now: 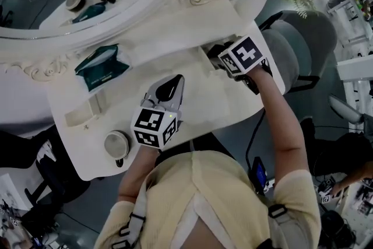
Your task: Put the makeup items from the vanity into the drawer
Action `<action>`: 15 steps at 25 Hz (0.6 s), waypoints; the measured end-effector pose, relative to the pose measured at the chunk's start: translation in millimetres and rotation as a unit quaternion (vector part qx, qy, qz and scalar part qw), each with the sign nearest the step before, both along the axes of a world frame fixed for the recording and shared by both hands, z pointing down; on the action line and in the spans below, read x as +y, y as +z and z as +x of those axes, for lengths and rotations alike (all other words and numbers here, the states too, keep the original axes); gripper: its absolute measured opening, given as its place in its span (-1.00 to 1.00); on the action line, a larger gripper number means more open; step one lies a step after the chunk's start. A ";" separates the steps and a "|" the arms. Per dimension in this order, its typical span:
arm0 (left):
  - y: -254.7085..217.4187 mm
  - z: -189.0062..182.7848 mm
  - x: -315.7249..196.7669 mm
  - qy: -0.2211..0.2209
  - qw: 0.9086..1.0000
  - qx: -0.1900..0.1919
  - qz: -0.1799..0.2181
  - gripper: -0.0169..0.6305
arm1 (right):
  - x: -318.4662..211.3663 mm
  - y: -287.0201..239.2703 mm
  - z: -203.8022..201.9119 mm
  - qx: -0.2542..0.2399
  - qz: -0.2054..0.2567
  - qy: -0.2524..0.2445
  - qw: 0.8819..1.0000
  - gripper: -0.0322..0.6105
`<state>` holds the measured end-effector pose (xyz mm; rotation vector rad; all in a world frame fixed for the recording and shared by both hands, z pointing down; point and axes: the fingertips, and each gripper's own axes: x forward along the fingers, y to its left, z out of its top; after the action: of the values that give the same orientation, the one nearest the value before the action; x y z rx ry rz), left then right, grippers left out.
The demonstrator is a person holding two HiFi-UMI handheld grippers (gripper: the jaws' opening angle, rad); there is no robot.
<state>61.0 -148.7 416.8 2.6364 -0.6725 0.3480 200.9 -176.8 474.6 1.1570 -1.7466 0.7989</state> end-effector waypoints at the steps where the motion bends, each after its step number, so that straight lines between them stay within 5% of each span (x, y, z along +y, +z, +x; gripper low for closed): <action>1: -0.3 -0.3 0.2 0.000 1.000 0.000 0.000 -0.95 | -0.1 0.6 2.1 0.012 -0.009 -0.007 1.000 -0.03; 5: -1.7 -1.7 1.2 -0.002 1.000 0.001 0.002 -0.95 | -4.8 4.3 20.7 0.078 -0.017 -0.020 0.997 -0.64; 10: -3.3 -5.9 2.6 -0.005 1.000 0.002 0.004 -0.95 | 0.9 15.8 20.2 0.061 -0.036 -0.029 0.997 -0.71; 15: -3.5 -13.6 0.5 -0.014 1.000 -0.001 0.003 -0.95 | -1.4 6.0 20.5 0.048 -0.003 -0.018 0.999 -0.69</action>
<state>47.4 -148.2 413.3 2.6309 -0.7114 0.3403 221.4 -178.3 480.6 1.1376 -1.6806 0.7158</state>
